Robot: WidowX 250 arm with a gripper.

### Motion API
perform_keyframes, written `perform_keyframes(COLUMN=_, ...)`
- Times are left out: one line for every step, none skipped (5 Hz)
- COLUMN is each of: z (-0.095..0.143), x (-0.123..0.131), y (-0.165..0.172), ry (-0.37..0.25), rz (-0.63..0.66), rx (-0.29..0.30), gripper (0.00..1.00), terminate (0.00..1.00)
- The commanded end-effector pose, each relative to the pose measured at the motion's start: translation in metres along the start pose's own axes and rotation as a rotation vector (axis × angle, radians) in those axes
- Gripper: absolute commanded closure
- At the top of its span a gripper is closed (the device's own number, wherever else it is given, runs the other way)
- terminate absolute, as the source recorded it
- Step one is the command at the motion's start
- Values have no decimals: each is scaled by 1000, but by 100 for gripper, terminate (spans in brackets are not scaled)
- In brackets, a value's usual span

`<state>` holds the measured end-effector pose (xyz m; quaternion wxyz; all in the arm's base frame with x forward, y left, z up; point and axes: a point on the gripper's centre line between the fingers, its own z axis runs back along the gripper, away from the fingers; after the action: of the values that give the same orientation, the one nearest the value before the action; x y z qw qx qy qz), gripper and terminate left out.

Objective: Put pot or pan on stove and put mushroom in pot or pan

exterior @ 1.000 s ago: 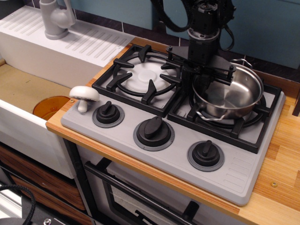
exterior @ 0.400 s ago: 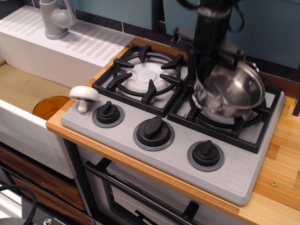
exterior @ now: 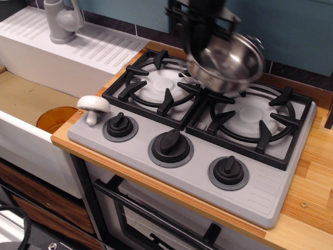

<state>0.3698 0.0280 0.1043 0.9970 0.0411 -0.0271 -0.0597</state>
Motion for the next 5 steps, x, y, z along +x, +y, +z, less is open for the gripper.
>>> perform_keyframes(z=3, x=22, y=51, ry=-78, rz=-59, rx=-2, gripper=100, terminate=0)
perform_keyframes(z=-4, x=25, y=74, ry=-74, rz=-74, rx=-5, gripper=100, terminate=0)
perform_keyframes(z=-11, x=23, y=90, ry=-76, rz=-81, rx=-5, gripper=100, terminate=0)
perform_keyframes(z=-16, x=15, y=99, ry=-72, rz=-71, rx=-8, gripper=100, terminate=0)
perform_keyframes(z=-20, x=9, y=103, ry=-68, rz=-61, rx=-3, gripper=100, terminate=0)
